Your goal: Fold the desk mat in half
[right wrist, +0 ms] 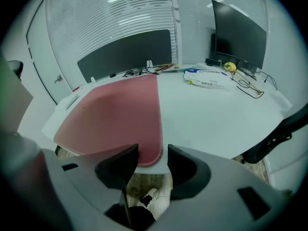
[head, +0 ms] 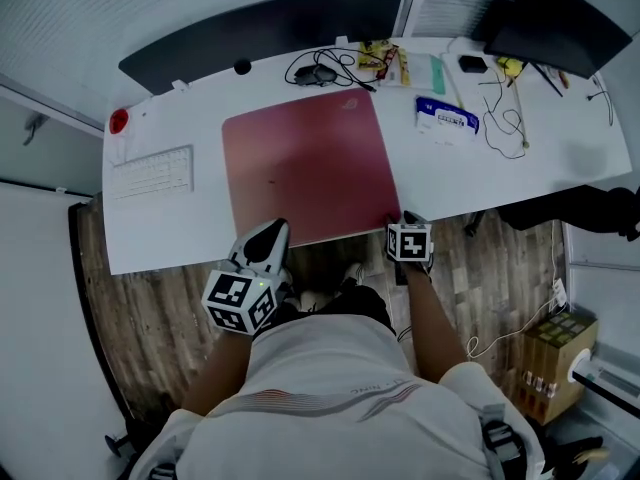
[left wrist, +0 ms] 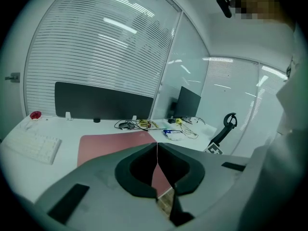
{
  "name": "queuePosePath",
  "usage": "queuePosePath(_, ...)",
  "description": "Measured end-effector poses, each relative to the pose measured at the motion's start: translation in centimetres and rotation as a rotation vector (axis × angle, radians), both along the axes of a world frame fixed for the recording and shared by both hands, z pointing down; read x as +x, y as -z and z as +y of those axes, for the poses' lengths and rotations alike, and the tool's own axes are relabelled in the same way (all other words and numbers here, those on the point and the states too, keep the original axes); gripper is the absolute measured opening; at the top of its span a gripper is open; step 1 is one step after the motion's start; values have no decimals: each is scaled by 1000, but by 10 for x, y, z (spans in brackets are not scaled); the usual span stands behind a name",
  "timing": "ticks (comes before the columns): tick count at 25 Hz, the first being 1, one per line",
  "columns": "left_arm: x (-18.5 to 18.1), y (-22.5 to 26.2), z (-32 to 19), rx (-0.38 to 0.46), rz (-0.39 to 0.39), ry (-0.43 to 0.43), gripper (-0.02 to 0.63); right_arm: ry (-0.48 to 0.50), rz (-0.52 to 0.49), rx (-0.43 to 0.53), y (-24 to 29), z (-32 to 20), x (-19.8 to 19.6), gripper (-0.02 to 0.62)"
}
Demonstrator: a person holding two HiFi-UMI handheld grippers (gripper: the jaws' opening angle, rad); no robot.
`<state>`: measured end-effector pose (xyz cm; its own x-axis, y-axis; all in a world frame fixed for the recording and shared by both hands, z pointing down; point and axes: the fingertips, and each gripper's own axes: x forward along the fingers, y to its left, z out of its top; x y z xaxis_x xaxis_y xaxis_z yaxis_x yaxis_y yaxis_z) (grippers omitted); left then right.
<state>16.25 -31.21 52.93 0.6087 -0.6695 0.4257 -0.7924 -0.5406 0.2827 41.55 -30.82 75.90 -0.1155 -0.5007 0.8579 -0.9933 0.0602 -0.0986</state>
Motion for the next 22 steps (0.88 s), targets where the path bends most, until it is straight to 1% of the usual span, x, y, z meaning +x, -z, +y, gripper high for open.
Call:
queuePosePath(3, -4, -1, -4, -4, 9, 5, 15, 14, 22, -14, 0, -1, -2, 234)
queuePosePath(6, -7, -1, -8, -4, 17, 0, 15, 29, 30, -27, 1, -2, -7, 196)
queuePosePath(9, -9, 1, -9, 0, 31, -9, 15, 3, 6, -25, 1, -1, -8, 171)
queuePosePath(11, -10, 1, -10, 2, 37, -15, 15, -13, -4, -22, 0, 0, -10, 132)
queuePosePath(12, -11, 2, -11, 3, 40, -17, 15, -18, 3, -19, 0, 1, -12, 101)
queuePosePath(14, -13, 3, -12, 6, 44, -16, 15, -18, 42, -9, 3, 2, -14, 84)
queuePosePath(18, -21, 8, -13, 23, 58, -11, 15, -1, 62, 41, 23, 1, -19, 80)
queuePosePath(22, -36, 15, -14, 46, 66, 1, 15, 72, 27, 131, 57, -1, -46, 78)
